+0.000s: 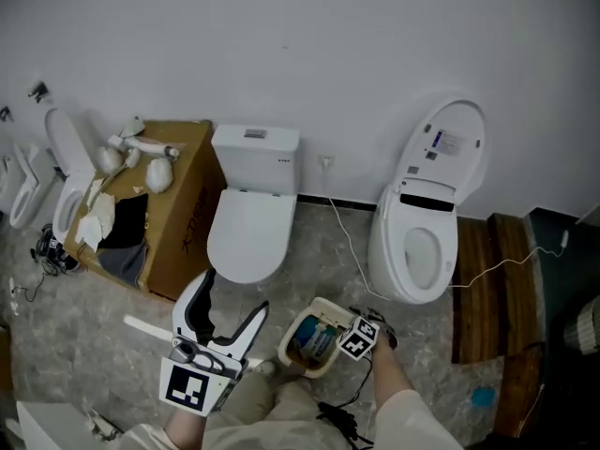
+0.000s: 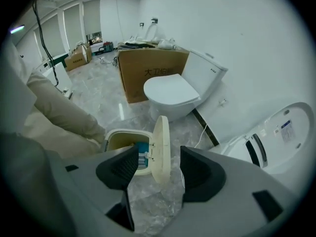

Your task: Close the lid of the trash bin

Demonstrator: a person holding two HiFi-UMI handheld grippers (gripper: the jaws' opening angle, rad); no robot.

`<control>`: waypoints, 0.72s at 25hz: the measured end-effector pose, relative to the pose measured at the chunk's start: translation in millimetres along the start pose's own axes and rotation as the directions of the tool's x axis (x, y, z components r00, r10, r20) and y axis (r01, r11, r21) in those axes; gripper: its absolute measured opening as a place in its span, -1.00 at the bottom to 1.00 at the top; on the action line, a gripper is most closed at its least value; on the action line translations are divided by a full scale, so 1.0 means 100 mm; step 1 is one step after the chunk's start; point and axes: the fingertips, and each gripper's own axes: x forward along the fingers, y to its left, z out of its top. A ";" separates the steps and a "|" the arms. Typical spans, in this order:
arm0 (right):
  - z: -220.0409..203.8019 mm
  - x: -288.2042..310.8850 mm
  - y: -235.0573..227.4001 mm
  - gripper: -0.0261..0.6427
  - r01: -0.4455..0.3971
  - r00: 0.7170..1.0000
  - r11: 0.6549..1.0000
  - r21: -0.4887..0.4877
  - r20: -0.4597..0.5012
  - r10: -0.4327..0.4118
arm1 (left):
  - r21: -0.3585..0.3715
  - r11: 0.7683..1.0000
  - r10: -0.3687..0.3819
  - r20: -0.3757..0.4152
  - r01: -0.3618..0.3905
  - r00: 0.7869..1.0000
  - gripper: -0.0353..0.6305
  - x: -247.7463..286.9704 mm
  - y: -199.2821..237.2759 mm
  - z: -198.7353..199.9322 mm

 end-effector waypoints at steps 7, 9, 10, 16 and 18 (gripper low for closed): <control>-0.16 0.46 -0.01 -0.10 -0.010 0.997 0.999 -0.030 -0.078 0.008 | 0.038 0.996 0.081 -0.029 -0.080 0.996 0.14 -0.07 0.22 -0.18; -0.18 0.55 -0.02 -0.10 -0.015 0.996 1.000 -0.009 -0.088 0.014 | 0.051 0.995 0.088 -0.040 -0.086 0.995 0.14 -0.09 0.25 -0.23; -0.19 0.59 -0.01 -0.11 -0.019 0.996 1.000 -0.002 -0.091 0.019 | 0.055 0.995 0.088 -0.045 -0.086 0.995 0.14 -0.09 0.25 -0.25; -0.22 0.67 0.12 -0.12 -0.049 0.994 0.999 0.023 -0.101 0.051 | 0.060 0.996 0.064 -0.044 -0.061 0.997 0.14 -0.03 0.21 -0.31; -0.20 0.64 0.19 -0.13 -0.053 0.994 0.998 0.038 -0.095 0.057 | 0.056 0.997 0.050 -0.039 -0.048 0.998 0.14 -0.01 0.19 -0.29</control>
